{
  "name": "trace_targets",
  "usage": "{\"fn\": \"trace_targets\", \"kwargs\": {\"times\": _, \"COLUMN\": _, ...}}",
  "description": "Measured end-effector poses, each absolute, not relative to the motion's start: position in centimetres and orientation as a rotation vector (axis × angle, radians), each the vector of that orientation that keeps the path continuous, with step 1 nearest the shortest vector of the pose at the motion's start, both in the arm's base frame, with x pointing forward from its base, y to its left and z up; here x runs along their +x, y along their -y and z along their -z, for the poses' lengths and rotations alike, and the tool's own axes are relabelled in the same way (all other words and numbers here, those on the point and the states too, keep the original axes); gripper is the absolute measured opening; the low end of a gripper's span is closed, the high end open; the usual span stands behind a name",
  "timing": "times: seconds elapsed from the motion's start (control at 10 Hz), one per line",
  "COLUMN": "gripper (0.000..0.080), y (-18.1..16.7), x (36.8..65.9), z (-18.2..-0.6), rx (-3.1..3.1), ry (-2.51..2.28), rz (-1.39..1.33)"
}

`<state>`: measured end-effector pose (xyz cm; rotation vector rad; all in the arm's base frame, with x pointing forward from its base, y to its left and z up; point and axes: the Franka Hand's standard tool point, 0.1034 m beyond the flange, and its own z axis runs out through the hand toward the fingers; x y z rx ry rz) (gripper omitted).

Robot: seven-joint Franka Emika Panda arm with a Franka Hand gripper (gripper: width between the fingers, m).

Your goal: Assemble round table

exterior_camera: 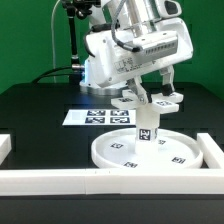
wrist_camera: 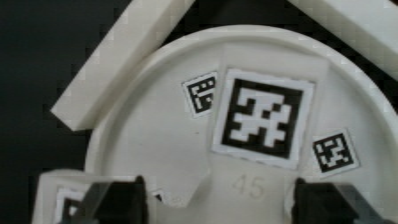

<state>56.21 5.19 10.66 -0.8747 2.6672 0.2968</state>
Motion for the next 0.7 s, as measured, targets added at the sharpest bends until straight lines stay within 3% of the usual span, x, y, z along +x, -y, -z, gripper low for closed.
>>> {"fn": "trace_targets", "kwargs": {"times": 0.1, "gripper": 0.0476, "y": -5.2, "x": 56.2, "z": -10.6, "rx": -0.884, "ry": -2.664, "rz": -0.296}}
{"fn": "trace_targets", "kwargs": {"times": 0.2, "gripper": 0.0608, "y": -5.2, "x": 56.2, "z": -10.6, "rx": -0.884, "ry": -2.663, "rz": -0.296}}
{"fn": "trace_targets", "kwargs": {"times": 0.5, "gripper": 0.0647, "y": -6.0, "x": 57.2, "z": -12.6, "rx": -1.056, "ry": -2.568, "rz": -0.321}}
{"fn": "trace_targets", "kwargs": {"times": 0.7, "gripper": 0.0648, "y": -6.0, "x": 57.2, "z": -12.6, "rx": -1.233, "ry": -2.476, "rz": -0.283}}
